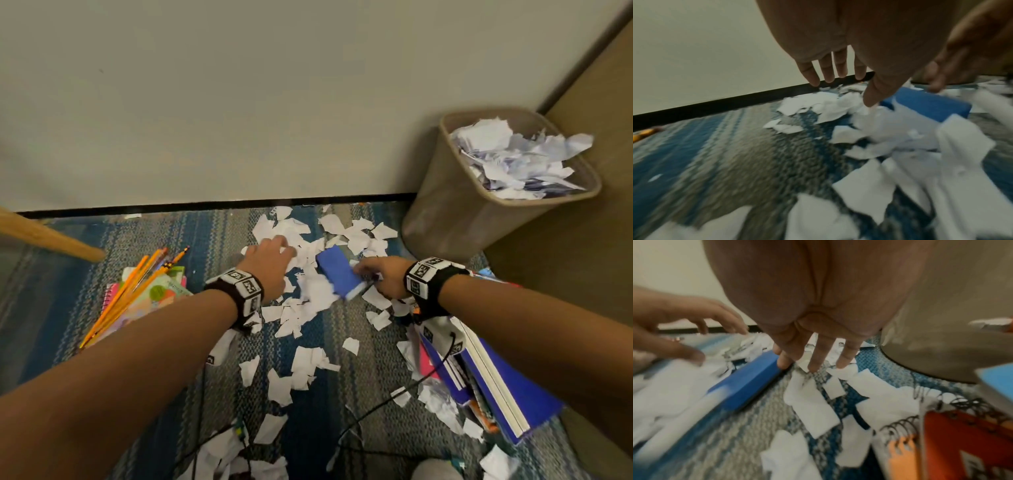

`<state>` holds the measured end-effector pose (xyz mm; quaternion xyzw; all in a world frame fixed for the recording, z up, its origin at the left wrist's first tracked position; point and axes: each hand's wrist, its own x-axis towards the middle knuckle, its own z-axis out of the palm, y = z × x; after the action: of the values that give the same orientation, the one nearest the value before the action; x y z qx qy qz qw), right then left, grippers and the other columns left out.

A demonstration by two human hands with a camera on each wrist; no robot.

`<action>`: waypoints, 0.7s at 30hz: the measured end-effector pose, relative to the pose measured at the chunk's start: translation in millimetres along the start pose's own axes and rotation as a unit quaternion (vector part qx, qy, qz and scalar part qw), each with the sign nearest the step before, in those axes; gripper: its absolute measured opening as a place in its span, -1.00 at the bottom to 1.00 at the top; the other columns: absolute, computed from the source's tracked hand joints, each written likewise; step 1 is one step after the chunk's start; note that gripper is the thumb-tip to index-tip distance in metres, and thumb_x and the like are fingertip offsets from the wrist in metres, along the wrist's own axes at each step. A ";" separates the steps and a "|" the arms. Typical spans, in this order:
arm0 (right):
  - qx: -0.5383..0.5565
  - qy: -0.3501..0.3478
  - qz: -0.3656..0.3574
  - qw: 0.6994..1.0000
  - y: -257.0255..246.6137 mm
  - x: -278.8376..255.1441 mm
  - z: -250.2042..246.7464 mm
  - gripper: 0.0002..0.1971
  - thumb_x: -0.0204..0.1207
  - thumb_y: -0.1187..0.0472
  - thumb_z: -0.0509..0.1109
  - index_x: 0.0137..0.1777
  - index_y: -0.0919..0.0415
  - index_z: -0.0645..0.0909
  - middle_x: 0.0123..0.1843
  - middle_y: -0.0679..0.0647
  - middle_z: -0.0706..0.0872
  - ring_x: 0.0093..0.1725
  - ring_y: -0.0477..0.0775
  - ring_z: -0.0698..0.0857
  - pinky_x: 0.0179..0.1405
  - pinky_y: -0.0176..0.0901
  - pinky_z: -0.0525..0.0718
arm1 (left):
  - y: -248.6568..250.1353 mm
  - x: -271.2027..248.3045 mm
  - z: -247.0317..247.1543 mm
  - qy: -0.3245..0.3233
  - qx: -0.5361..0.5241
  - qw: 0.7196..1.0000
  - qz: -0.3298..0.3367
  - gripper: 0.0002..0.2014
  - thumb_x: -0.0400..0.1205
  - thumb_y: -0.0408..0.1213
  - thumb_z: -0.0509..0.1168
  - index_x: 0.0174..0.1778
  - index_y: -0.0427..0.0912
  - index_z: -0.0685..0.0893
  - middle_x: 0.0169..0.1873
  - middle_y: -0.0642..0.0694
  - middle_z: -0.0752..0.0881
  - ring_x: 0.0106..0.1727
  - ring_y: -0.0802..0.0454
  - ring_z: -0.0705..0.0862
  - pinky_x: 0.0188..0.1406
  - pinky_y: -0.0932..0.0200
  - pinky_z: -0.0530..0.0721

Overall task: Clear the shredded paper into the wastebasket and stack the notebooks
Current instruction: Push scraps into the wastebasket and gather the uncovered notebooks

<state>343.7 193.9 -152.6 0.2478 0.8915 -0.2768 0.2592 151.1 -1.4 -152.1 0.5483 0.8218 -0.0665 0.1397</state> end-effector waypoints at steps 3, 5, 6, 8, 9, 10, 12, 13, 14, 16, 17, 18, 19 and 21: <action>0.066 0.060 -0.031 0.996 -0.1 2.4 -11.4 -0.50 0.46 0.61 0.10 0.24 0.19 0.66 0.31 0.10 0.70 0.31 0.05 0.64 0.24 -0.43 0.54 | 31.2 14.6 0.2 -0.029 0.017 0.996 0.077 -0.21 0.52 -0.21 0.35 0.64 0.01 0.11 0.64 -0.11 0.08 0.58 -0.20 0.19 0.48 -0.24 0.29; 0.066 0.112 0.006 0.992 8.4 6.6 -20.3 -0.54 0.44 0.57 0.13 0.07 0.09 0.70 0.22 0.05 0.75 0.27 0.06 0.67 0.29 -0.20 0.59 | 48.0 21.7 1.0 -0.070 0.068 0.987 0.130 -0.11 0.52 -0.12 0.42 0.67 0.09 0.00 0.67 -0.11 -0.05 0.62 -0.22 0.10 0.49 -0.29 0.28; 0.061 0.122 0.030 0.990 13.8 7.8 -24.0 -0.57 0.45 0.55 0.15 0.01 0.05 0.69 0.18 0.03 0.76 0.24 0.06 0.68 0.28 -0.18 0.60 | 55.3 24.8 2.8 -0.096 0.099 0.979 0.150 -0.08 0.52 -0.13 0.44 0.67 0.13 -0.02 0.68 -0.12 -0.10 0.62 -0.24 0.07 0.48 -0.33 0.28; 0.048 0.123 0.055 0.990 23.8 7.1 -27.9 -0.63 0.49 0.51 0.19 -0.04 0.04 0.68 0.16 0.04 0.77 0.22 0.08 0.69 0.27 -0.15 0.61 | 69.1 27.0 6.3 -0.139 0.146 0.965 0.171 -0.11 0.52 -0.17 0.47 0.65 0.20 0.04 0.67 -0.17 -0.15 0.63 -0.29 0.03 0.46 -0.38 0.30; 0.043 0.119 0.060 0.990 28.6 6.9 -27.3 -0.65 0.52 0.49 0.20 -0.03 0.07 0.70 0.17 0.05 0.77 0.22 0.10 0.69 0.27 -0.14 0.61 | 73.7 26.0 7.7 -0.145 0.164 0.959 0.178 -0.14 0.52 -0.18 0.47 0.64 0.21 0.10 0.67 -0.20 -0.16 0.63 -0.32 0.02 0.44 -0.40 0.32; 0.036 0.115 0.063 0.991 31.4 5.3 -26.2 -0.67 0.53 0.48 0.20 0.01 0.10 0.72 0.18 0.06 0.76 0.22 0.12 0.68 0.26 -0.15 0.60 | 76.3 24.4 9.0 -0.140 0.183 0.955 0.188 -0.17 0.53 -0.19 0.47 0.62 0.21 0.14 0.66 -0.23 -0.17 0.63 -0.33 0.00 0.42 -0.41 0.34; 0.026 0.100 0.069 0.992 39.1 3.2 -22.6 -0.66 0.53 0.45 0.20 0.05 0.09 0.72 0.19 0.05 0.75 0.22 0.12 0.67 0.22 -0.18 0.59 | 78.8 21.7 11.3 -0.117 0.211 0.946 0.218 -0.27 0.56 -0.20 0.43 0.60 0.13 0.21 0.66 -0.24 -0.15 0.63 -0.33 0.01 0.38 -0.39 0.39; 0.016 0.087 0.072 0.993 42.9 3.0 -20.6 -0.67 0.53 0.43 0.20 0.03 0.05 0.71 0.19 0.04 0.74 0.20 0.12 0.67 0.20 -0.17 0.59 | 78.2 20.4 11.9 -0.107 0.211 0.944 0.229 -0.32 0.59 -0.21 0.40 0.58 0.08 0.24 0.66 -0.23 -0.13 0.62 -0.33 0.04 0.37 -0.36 0.41; 0.004 0.074 0.075 0.994 45.2 2.7 -19.1 -0.67 0.53 0.41 0.21 0.00 0.00 0.69 0.19 0.04 0.74 0.18 0.12 0.67 0.19 -0.15 0.61 | 76.9 19.7 12.8 -0.102 0.198 0.947 0.232 -0.38 0.61 -0.25 0.36 0.57 0.02 0.27 0.66 -0.24 -0.10 0.61 -0.32 0.08 0.37 -0.33 0.43; -0.025 0.057 0.074 0.995 47.5 1.6 -18.6 -0.70 0.53 0.37 0.22 -0.03 -0.07 0.66 0.19 0.03 0.73 0.15 0.12 0.67 0.17 -0.10 0.65 | 76.0 17.2 11.3 -0.099 0.156 0.956 0.226 -0.46 0.64 -0.39 0.28 0.55 -0.12 0.31 0.65 -0.28 -0.03 0.59 -0.32 0.17 0.39 -0.25 0.47; -0.035 0.053 0.073 0.995 47.7 1.1 -18.7 -0.71 0.53 0.35 0.22 -0.02 -0.07 0.65 0.19 0.03 0.73 0.14 0.12 0.67 0.16 -0.09 0.65 | 76.3 15.8 9.2 -0.098 0.139 0.960 0.222 -0.46 0.63 -0.46 0.25 0.54 -0.17 0.31 0.64 -0.32 -0.02 0.57 -0.34 0.21 0.38 -0.23 0.48; -0.042 0.050 0.073 0.995 46.6 0.5 -19.3 -0.72 0.54 0.33 0.22 0.00 -0.06 0.66 0.19 0.03 0.72 0.14 0.12 0.67 0.14 -0.10 0.64 | 76.5 14.5 6.5 -0.094 0.128 0.963 0.218 -0.46 0.62 -0.51 0.21 0.54 -0.18 0.31 0.63 -0.35 -0.02 0.55 -0.35 0.25 0.36 -0.23 0.50; -0.049 0.047 0.074 0.995 45.7 0.1 -19.7 -0.73 0.56 0.31 0.21 0.04 -0.04 0.67 0.19 0.03 0.71 0.15 0.13 0.66 0.13 -0.12 0.63 | 77.3 13.3 3.3 -0.090 0.118 0.965 0.215 -0.44 0.61 -0.55 0.18 0.55 -0.17 0.30 0.62 -0.37 -0.03 0.53 -0.37 0.27 0.35 -0.23 0.51; -0.061 0.048 0.072 0.994 42.1 0.8 -20.9 -0.73 0.59 0.28 0.21 0.13 0.00 0.68 0.22 0.05 0.70 0.18 0.14 0.65 0.12 -0.13 0.59 | 77.3 12.6 -1.8 -0.081 0.097 0.971 0.205 -0.41 0.61 -0.57 0.16 0.56 -0.13 0.31 0.62 -0.40 -0.05 0.53 -0.39 0.28 0.37 -0.25 0.49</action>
<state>361.0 237.6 -153.5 0.3084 0.8980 -0.1905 0.2496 217.4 40.3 -150.8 0.7091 0.6672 -0.1596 0.1629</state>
